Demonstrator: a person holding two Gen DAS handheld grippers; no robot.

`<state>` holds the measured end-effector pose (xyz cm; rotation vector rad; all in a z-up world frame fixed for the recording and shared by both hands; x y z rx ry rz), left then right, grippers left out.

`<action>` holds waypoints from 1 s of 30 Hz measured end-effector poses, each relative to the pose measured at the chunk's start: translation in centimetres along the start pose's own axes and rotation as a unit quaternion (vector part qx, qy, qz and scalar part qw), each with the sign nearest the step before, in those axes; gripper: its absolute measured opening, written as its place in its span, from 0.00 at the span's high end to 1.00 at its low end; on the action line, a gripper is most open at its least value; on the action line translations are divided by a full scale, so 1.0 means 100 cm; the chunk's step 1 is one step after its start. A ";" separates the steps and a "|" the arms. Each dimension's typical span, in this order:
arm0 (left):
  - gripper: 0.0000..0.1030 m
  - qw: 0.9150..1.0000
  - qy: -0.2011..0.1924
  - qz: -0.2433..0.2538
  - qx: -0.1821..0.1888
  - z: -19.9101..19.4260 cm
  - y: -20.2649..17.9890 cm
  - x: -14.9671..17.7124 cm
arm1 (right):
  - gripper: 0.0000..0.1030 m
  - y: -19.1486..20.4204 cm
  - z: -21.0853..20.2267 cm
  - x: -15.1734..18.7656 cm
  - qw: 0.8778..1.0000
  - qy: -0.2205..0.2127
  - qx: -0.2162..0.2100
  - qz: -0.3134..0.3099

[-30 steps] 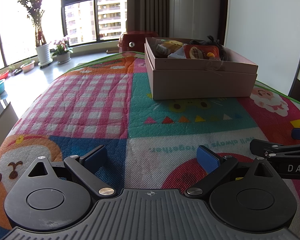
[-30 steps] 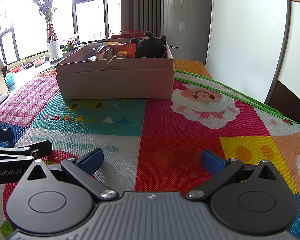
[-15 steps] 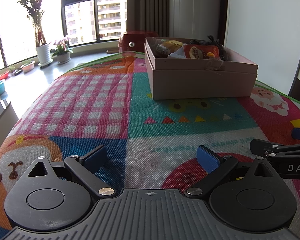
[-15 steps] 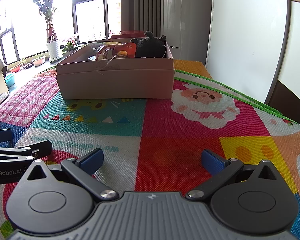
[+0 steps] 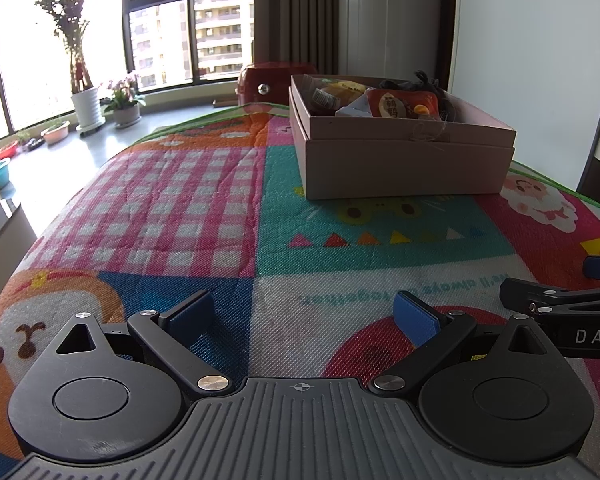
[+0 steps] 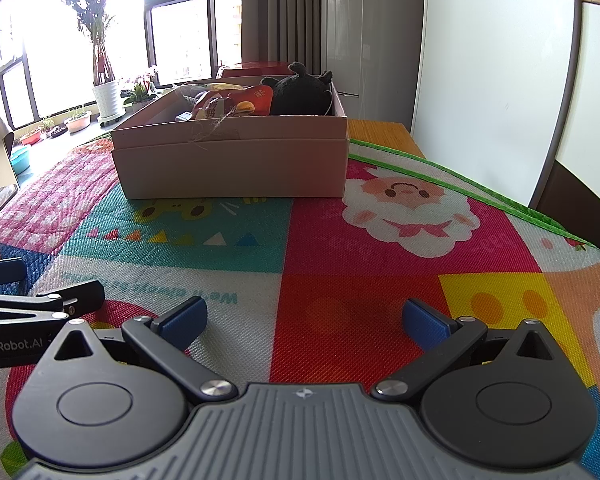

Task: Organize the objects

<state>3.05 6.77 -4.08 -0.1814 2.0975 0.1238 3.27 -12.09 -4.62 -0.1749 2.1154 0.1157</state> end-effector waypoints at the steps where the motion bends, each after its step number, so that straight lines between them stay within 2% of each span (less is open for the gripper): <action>1: 0.02 1.000 0.000 0.000 0.000 0.000 0.000 0.000 | 0.00 0.000 0.000 0.000 1.000 0.000 0.000 0.000; 30: 0.02 1.000 0.001 -0.003 0.002 0.000 0.000 -0.001 | 0.00 0.000 0.000 0.000 1.000 0.000 0.000 0.000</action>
Point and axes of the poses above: each gripper's, at about its wrist camera, not at the fingertips, and z roughly the way its jaws point, y to its left, x to its underside, the point moved 6 cm from there along z, roughly the way its jaws point, and after that the axes turned 8 degrees about -y, right-handed, at the moved point
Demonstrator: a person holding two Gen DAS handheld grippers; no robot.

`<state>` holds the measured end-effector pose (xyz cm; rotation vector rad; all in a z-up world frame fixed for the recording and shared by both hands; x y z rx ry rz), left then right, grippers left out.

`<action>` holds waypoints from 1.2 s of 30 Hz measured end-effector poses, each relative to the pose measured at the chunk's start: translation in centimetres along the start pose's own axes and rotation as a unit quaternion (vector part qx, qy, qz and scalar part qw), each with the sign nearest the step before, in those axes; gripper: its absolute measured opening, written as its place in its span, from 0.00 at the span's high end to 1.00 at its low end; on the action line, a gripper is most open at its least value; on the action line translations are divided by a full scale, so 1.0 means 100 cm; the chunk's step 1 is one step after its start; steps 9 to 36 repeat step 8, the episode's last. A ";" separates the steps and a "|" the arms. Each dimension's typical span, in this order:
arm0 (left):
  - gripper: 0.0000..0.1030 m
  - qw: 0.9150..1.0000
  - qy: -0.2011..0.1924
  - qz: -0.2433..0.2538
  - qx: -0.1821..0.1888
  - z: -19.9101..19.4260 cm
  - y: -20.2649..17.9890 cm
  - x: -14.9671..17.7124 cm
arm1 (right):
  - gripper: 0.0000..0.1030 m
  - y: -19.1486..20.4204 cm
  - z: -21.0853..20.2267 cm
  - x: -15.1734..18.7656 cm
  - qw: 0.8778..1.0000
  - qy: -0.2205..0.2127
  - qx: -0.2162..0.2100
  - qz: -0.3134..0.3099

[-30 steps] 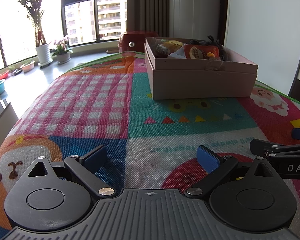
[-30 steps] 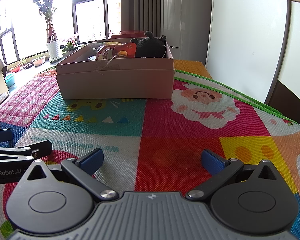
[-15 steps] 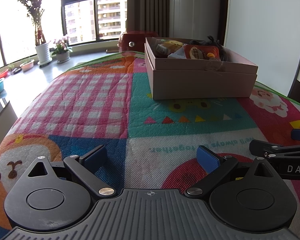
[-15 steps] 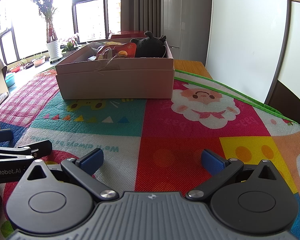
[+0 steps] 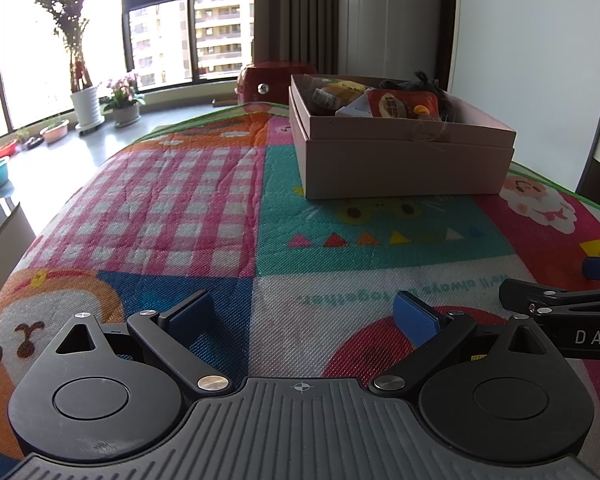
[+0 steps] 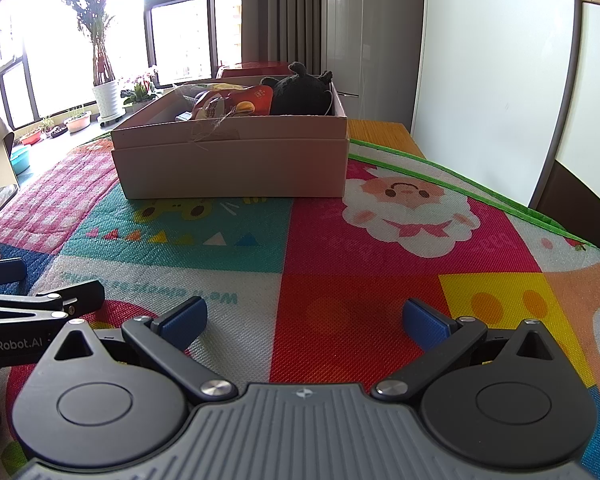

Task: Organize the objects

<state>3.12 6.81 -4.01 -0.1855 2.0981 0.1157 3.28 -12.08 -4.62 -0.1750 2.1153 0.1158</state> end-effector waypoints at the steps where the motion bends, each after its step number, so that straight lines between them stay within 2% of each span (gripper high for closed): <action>1: 0.03 1.000 0.000 0.000 0.000 0.000 0.000 0.000 | 0.00 0.000 0.000 0.000 1.000 0.000 0.000 0.000; 36: 0.03 1.000 0.000 -0.003 0.002 0.000 0.001 0.000 | 0.00 0.000 0.000 0.000 1.000 0.000 0.000 0.000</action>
Point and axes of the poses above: each gripper's, at about its wrist camera, not at the fingertips, and z roughly the way its jaws point, y to its left, x to its underside, the point moved 6 cm from there along z, roughly the way its jaws point, and after that the axes turned 8 degrees about -y, right-handed, at the moved point
